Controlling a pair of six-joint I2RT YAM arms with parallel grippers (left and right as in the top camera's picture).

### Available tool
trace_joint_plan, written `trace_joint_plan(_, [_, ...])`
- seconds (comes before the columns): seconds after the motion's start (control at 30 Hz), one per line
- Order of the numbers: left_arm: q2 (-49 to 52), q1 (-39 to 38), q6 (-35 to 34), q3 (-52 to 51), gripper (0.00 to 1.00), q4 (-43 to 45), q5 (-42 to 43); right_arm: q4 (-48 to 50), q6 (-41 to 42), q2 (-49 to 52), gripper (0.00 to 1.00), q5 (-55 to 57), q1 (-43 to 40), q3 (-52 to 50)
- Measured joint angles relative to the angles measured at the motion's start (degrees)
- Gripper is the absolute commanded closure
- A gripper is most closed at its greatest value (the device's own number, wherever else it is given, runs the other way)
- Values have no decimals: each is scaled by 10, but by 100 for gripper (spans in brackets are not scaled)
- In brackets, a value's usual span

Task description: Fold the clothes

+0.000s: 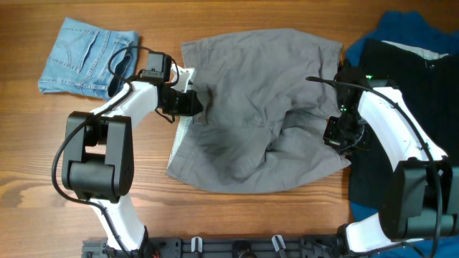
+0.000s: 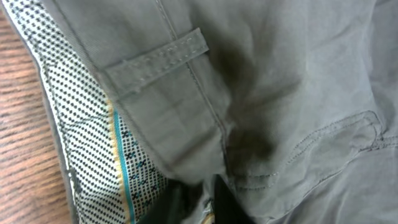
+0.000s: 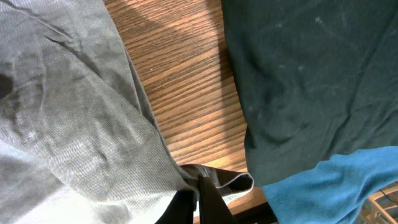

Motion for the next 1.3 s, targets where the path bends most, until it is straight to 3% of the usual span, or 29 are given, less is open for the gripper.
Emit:
trace_joint_plan(0.3, [-1,0,-17,9,96,27,-7,0,0,0,96,0,0,0])
trace_joint_plan(0.57, [-1,46,-104,10,96,158,-17,0,0,0,95,0,0,0])
trace_joint_plan(0.73, [-1,62,-121,10,96,180,-30,0,0,0,95,0,0,0])
trace_joint_plan(0.77, [-1,61,-122,10,91,183,-35,0,0,0,94,0,0,0])
trace_joint_plan(0.8, [-1,60,-123,10,66,188,-39,0,0,0,85,0,0,0])
trace_joint_plan(0.83, [-1,60,-124,10,41,189,-43,0,0,0,70,0,0,0])
trace_joint_plan(0.87, [-1,60,-123,10,28,188,-50,0,-3,0,59,0,0,0])
trace_joint_plan(0.93, [-1,61,-123,12,17,170,-57,0,-7,0,47,-2,0,0])
trace_joint_plan(1.03, [-1,66,-120,13,15,128,-62,0,-14,0,42,-4,0,0])
trace_joint_plan(1.13, [-12,86,-95,20,15,-5,-68,1,-15,0,41,-4,0,0])
trace_joint_plan(1.3, [-24,100,-45,20,22,-150,-71,0,-15,0,41,-4,0,0])
